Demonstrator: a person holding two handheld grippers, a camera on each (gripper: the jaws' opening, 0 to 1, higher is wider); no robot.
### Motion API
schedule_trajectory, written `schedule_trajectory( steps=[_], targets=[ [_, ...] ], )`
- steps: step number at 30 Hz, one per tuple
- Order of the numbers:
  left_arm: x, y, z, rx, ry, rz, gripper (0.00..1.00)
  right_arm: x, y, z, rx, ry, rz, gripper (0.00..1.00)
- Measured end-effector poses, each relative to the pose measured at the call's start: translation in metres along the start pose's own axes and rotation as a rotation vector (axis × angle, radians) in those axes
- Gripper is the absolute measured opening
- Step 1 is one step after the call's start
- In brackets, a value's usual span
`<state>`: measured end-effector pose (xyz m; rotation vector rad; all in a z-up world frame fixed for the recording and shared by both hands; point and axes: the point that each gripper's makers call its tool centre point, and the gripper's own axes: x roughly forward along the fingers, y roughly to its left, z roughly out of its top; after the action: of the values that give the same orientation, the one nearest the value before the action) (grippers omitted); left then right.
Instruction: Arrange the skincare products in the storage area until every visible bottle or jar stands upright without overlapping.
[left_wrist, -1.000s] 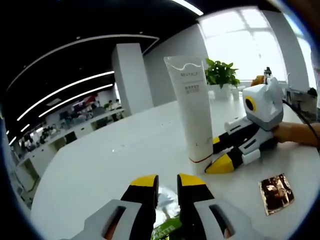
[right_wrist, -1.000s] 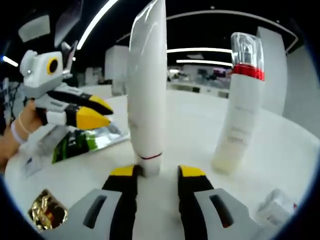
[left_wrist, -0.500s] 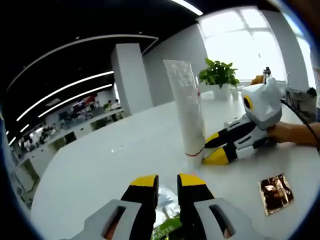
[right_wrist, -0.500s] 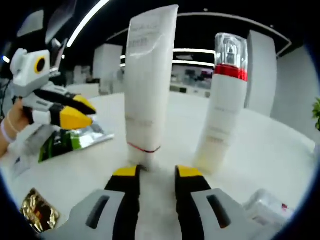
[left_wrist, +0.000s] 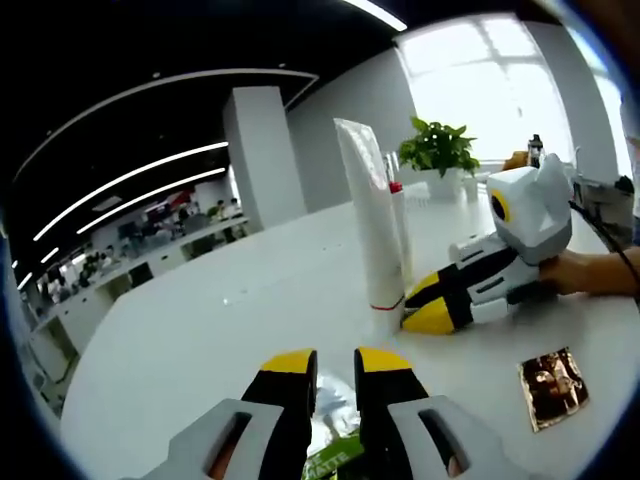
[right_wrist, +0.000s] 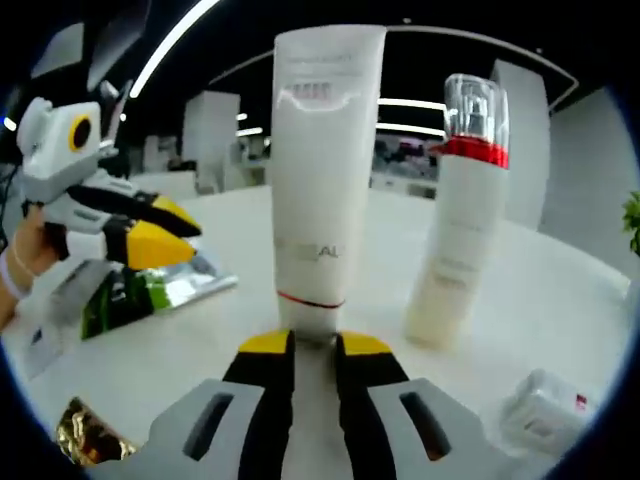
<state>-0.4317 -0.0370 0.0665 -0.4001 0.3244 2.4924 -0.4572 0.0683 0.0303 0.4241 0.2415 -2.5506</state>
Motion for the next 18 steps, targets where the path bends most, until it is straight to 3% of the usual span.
schedule_trajectory(
  steps=[8,18],
  targets=[
    [-0.0007,0.0000,0.0020,-0.003,-0.006,-0.004,0.15,0.0009,0.0002,0.0015,0.070,0.016,-0.030,0.15],
    [-0.0016,-0.0007,0.0045,-0.012,-0.016,-0.010,0.15,0.0049,0.0006,0.0018,0.078,0.013,-0.047,0.15]
  ],
)
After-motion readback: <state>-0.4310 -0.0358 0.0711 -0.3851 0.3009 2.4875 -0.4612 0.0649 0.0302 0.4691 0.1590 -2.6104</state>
